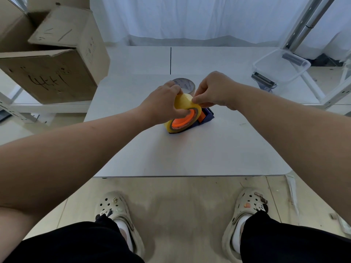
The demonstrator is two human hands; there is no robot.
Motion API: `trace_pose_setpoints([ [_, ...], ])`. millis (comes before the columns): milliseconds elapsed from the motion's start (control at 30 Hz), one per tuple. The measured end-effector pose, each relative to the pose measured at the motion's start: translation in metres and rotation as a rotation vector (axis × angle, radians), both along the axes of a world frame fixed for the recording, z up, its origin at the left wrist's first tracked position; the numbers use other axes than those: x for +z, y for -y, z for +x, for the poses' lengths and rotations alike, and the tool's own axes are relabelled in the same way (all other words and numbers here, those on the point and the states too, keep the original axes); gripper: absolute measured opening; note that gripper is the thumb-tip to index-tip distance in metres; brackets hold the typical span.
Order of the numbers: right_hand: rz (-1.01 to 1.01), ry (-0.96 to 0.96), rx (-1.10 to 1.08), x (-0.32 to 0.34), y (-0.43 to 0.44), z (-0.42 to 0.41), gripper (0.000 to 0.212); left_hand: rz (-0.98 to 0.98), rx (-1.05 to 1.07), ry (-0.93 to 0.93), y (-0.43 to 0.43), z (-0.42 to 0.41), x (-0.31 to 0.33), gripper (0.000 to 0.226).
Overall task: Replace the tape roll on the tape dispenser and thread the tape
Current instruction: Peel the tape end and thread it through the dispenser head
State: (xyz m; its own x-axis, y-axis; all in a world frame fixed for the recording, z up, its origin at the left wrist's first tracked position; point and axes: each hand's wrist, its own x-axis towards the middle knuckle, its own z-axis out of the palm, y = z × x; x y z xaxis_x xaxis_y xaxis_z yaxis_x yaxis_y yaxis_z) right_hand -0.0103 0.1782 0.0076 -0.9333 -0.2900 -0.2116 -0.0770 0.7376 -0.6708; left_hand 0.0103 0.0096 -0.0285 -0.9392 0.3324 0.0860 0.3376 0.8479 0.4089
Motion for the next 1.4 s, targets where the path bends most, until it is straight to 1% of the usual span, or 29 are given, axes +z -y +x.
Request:
trace_pose_setpoints([
  [33, 0.045, -0.033, 0.014, 0.001, 0.001, 0.0, 0.017, -0.002, 0.001, 0.001, 0.0, 0.0, 0.0, 0.059],
  [100, 0.197, -0.123, 0.071, 0.004, 0.009, 0.002, 0.014, -0.007, 0.004, 0.003, -0.001, 0.0, 0.001, 0.058],
  [167, 0.36, -0.219, 0.121, 0.008, 0.016, 0.005, 0.006, -0.013, 0.007, 0.006, -0.001, 0.001, 0.001, 0.057],
  [233, 0.464, -0.277, 0.133, 0.009, 0.022, 0.006, 0.026, -0.018, 0.007, 0.009, -0.001, 0.001, 0.001, 0.056],
  [267, 0.491, -0.292, 0.134, 0.008, 0.023, 0.006, 0.033, -0.021, 0.008, 0.01, -0.002, 0.001, 0.001, 0.055],
  [333, 0.516, -0.287, 0.16, 0.005, 0.023, 0.006, 0.037, -0.02, 0.01, 0.006, -0.002, 0.001, 0.001, 0.055],
  [433, 0.492, -0.248, 0.187, -0.001, 0.019, 0.004, 0.035, -0.006, 0.011, -0.014, -0.002, 0.001, -0.001, 0.055],
  [533, 0.399, -0.225, 0.151, -0.007, 0.014, 0.001, 0.033, -0.005, 0.008, -0.032, -0.002, 0.0, -0.003, 0.056],
  [633, 0.308, -0.226, 0.132, -0.01, 0.009, -0.001, 0.021, -0.015, -0.018, 0.002, 0.0, -0.003, -0.001, 0.058],
  [733, 0.257, -0.255, 0.146, -0.013, 0.004, -0.002, 0.026, 0.031, -0.038, 0.041, 0.003, -0.008, 0.004, 0.048],
  [800, 0.243, -0.269, 0.17, -0.013, 0.001, -0.002, 0.02, 0.062, -0.061, 0.051, 0.003, -0.011, 0.007, 0.038],
  [900, 0.22, -0.294, 0.203, -0.014, -0.003, -0.004, 0.014, 0.081, -0.151, 0.073, 0.002, -0.016, 0.014, 0.029],
  [1000, 0.206, -0.343, 0.216, -0.016, -0.007, -0.005, 0.011, 0.056, -0.208, 0.092, -0.002, -0.024, 0.024, 0.019],
  [1167, 0.201, -0.359, 0.216, -0.019, -0.009, -0.005, 0.015, -0.032, -0.274, 0.022, -0.012, -0.031, 0.029, 0.015],
  [1233, 0.18, -0.332, 0.188, -0.018, -0.01, -0.004, 0.017, -0.053, -0.298, 0.006, -0.014, -0.031, 0.027, 0.015],
  [1300, 0.134, -0.263, 0.144, -0.015, -0.01, -0.004, 0.02, -0.077, -0.29, 0.001, -0.016, -0.031, 0.025, 0.017],
  [1400, -0.016, -0.13, 0.072, -0.012, -0.012, -0.002, 0.027, -0.128, -0.267, -0.013, -0.018, -0.031, 0.021, 0.021],
])
